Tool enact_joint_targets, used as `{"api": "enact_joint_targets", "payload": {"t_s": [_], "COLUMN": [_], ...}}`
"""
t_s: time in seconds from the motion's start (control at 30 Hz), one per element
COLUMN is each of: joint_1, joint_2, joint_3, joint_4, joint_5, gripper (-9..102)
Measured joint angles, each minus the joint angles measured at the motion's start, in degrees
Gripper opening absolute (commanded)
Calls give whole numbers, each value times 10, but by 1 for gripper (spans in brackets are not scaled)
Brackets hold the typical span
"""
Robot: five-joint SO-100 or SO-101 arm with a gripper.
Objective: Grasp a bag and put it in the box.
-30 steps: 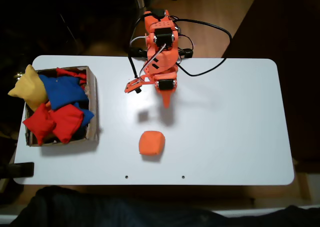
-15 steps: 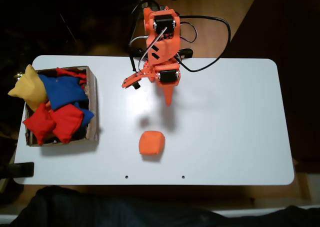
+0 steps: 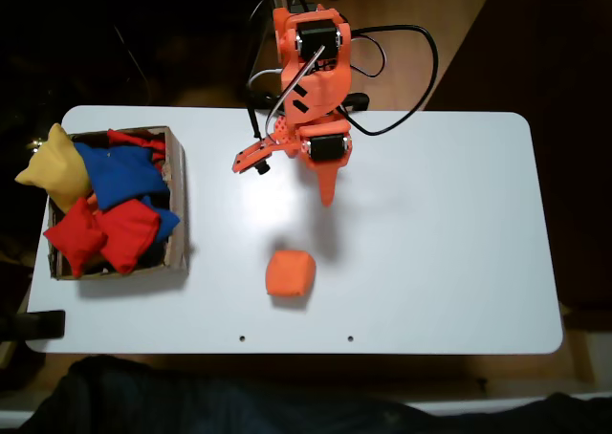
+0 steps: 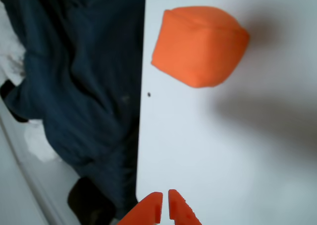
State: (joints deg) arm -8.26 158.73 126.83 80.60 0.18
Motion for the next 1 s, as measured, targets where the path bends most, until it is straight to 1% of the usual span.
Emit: {"api": "enact_joint_targets", "payload": {"t_s": [0.4,0.7,1.0], "joint_1": [1,37,78], "joint_2": [-133,-241,-317], "joint_3": [-120,-225,-257], "joint_4": [23,36,36], "joint_5": [0,-1,-1], "gripper": [0,0,0]}}
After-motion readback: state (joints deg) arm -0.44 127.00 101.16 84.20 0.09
